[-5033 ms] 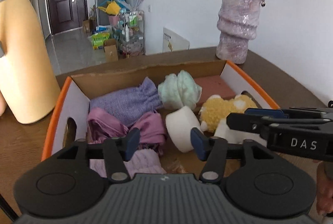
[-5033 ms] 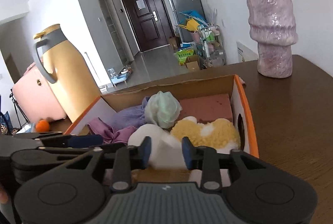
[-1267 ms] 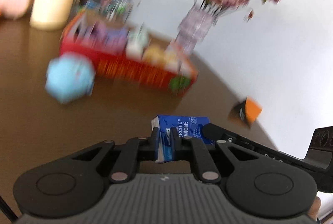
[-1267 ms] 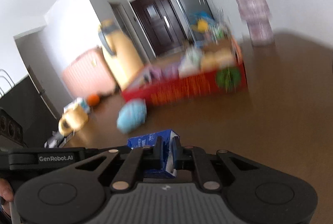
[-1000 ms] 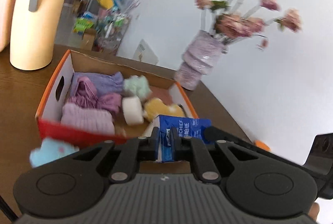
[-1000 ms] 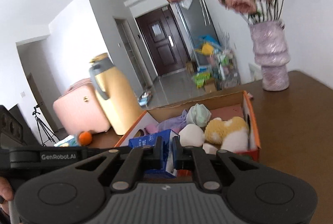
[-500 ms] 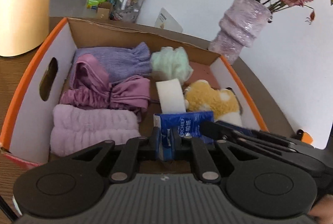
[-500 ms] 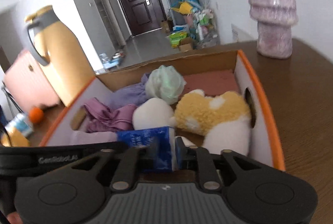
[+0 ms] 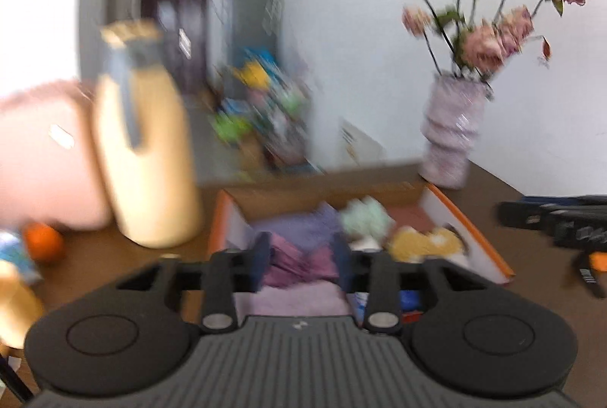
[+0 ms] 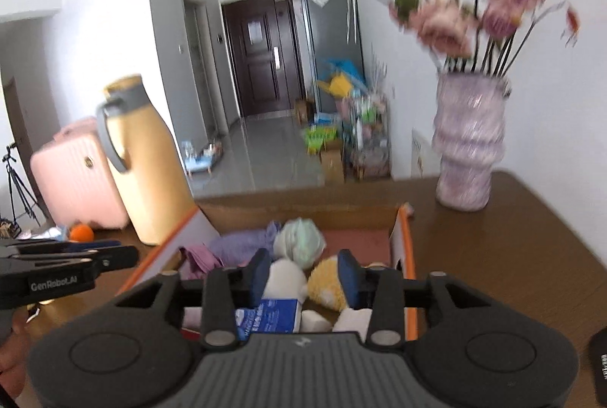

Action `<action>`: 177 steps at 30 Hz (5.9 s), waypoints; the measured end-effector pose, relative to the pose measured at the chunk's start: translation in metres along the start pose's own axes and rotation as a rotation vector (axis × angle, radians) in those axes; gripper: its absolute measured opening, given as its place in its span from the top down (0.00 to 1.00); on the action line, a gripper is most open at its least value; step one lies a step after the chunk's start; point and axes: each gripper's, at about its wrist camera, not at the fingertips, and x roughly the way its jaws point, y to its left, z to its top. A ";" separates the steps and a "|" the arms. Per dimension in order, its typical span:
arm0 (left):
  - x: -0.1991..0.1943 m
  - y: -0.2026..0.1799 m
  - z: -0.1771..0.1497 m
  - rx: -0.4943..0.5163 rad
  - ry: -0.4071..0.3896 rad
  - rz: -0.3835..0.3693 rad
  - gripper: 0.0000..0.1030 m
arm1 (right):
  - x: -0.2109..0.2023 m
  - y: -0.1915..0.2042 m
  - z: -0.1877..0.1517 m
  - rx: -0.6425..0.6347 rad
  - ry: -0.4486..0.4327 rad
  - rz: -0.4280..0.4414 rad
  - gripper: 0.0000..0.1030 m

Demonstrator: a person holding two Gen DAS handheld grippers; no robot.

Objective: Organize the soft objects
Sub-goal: 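Move both tools back to the light-blue plush toy, then close both tools on the light-blue plush toy and lift it, then carry the blue plush with both tools into the box and release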

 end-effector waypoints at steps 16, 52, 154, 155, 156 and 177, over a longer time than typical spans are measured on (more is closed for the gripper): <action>-0.114 -0.015 -0.076 0.001 -0.283 0.093 0.15 | -0.101 0.030 -0.077 -0.095 -0.284 -0.077 0.04; -0.326 0.009 -0.270 -0.039 -0.270 0.177 0.00 | -0.290 0.077 -0.273 -0.074 -0.233 0.003 0.01; -0.137 0.024 -0.212 -0.272 0.243 -0.311 0.42 | -0.066 0.055 -0.194 0.212 0.197 0.424 0.57; -0.137 0.024 -0.216 -0.294 0.254 -0.323 0.42 | -0.063 0.057 -0.194 0.207 0.208 0.430 0.57; -0.136 0.025 -0.218 -0.310 0.259 -0.339 0.43 | -0.062 0.059 -0.196 0.197 0.218 0.435 0.58; -0.053 0.035 -0.067 -0.276 0.038 -0.412 0.76 | -0.037 0.057 -0.064 0.104 -0.050 0.367 0.75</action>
